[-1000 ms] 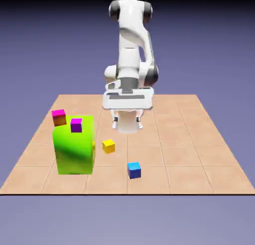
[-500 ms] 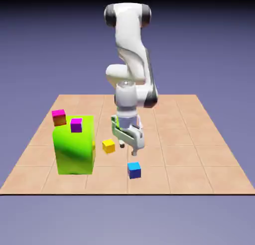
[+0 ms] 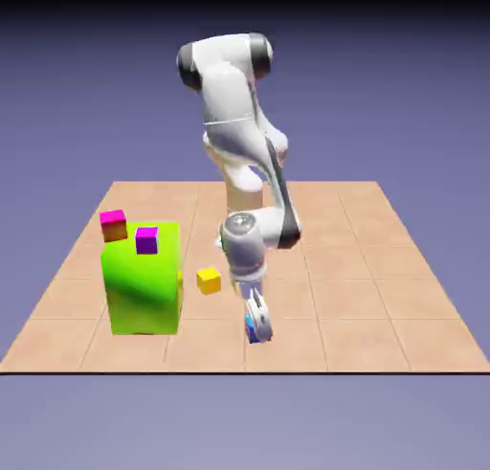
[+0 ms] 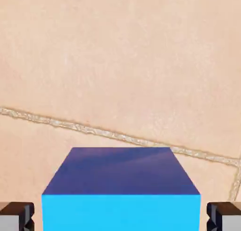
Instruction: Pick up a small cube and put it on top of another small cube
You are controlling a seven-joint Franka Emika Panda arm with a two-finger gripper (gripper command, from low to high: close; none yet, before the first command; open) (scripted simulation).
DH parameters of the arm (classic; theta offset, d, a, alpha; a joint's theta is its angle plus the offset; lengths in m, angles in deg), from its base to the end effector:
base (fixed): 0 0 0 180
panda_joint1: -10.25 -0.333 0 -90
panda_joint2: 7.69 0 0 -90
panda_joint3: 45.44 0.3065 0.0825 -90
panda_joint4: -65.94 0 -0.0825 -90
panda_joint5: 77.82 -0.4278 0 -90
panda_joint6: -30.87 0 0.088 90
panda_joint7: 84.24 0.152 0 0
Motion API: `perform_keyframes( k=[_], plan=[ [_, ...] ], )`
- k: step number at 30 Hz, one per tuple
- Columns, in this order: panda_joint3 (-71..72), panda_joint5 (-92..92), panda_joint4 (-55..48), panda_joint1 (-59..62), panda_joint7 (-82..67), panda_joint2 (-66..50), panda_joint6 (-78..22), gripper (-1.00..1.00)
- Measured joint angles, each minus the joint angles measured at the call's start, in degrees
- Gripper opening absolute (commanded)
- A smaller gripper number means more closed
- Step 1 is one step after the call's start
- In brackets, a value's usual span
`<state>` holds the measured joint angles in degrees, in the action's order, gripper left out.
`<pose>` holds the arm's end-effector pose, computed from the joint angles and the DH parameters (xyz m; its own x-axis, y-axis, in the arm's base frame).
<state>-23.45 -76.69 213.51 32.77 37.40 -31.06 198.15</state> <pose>0.4341 0.0301 0.0299 -0.5398 -0.8352 -0.1056 -0.8412 0.5304 0.1048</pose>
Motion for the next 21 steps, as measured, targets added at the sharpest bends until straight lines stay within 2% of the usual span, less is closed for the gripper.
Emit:
perform_keyframes(
  k=[6, 21],
  plan=[
    [10.18, -7.72, 1.91, 9.28, -5.19, 12.44, -10.43, -1.0],
    [21.2, -34.79, 18.13, 30.39, -39.78, 43.59, -27.18, -1.0]
  ],
)
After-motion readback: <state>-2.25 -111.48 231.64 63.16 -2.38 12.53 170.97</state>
